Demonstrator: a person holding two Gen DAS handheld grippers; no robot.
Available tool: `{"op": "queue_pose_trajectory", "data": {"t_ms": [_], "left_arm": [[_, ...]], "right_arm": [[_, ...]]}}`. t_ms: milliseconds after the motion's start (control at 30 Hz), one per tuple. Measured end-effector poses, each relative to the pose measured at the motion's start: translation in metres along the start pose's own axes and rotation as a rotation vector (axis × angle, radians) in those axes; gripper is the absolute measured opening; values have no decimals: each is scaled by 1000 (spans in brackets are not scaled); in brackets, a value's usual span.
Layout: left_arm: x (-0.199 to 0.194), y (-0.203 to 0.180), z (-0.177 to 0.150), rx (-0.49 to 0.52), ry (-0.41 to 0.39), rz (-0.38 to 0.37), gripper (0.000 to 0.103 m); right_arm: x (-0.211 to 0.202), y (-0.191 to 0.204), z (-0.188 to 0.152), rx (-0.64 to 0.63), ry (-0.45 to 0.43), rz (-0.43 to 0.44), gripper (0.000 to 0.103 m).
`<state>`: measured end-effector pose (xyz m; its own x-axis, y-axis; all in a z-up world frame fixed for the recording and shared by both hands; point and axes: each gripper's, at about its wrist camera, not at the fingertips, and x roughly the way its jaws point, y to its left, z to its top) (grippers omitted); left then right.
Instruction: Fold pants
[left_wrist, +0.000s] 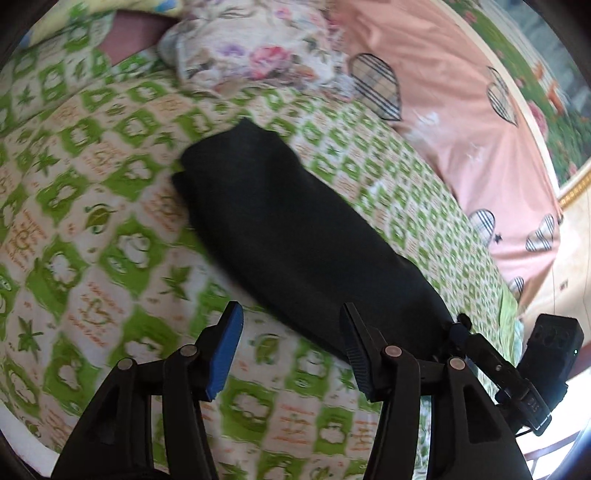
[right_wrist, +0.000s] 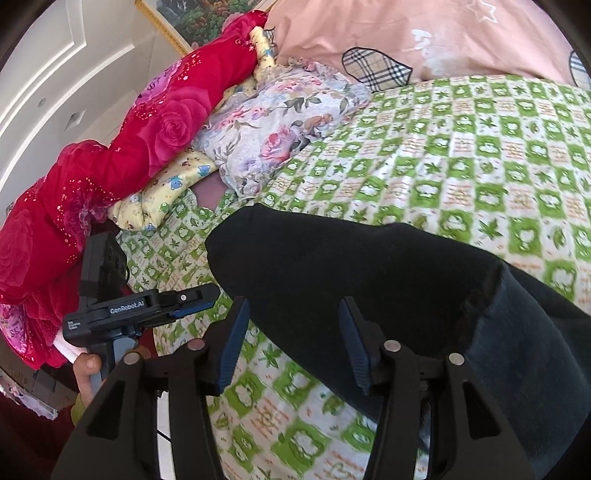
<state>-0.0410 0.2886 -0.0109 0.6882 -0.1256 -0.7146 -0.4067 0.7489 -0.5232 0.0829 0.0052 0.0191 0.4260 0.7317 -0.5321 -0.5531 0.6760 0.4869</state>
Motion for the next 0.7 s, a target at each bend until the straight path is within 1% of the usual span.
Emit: {"op": "queue_pose_trajectory", "data": {"t_ms": [100,267,433,567,700], "left_arm": [[1,15,7,-35,-4,12,56],[8,32,18,-100,-3,0,57],[19,39,31,-121,-6,27,57],[32,49,38,-152,4,20,57],[39,55,41,-152,-1,5,57]], "right_arm": [[10,5,7,-13,14,7,52],[27,12,18,-41,37,14,53],[50,21,40,-86,72,20,53],[75,27,61,-100,113,31,55],[101,36,81,-149,149,38,55]]}}
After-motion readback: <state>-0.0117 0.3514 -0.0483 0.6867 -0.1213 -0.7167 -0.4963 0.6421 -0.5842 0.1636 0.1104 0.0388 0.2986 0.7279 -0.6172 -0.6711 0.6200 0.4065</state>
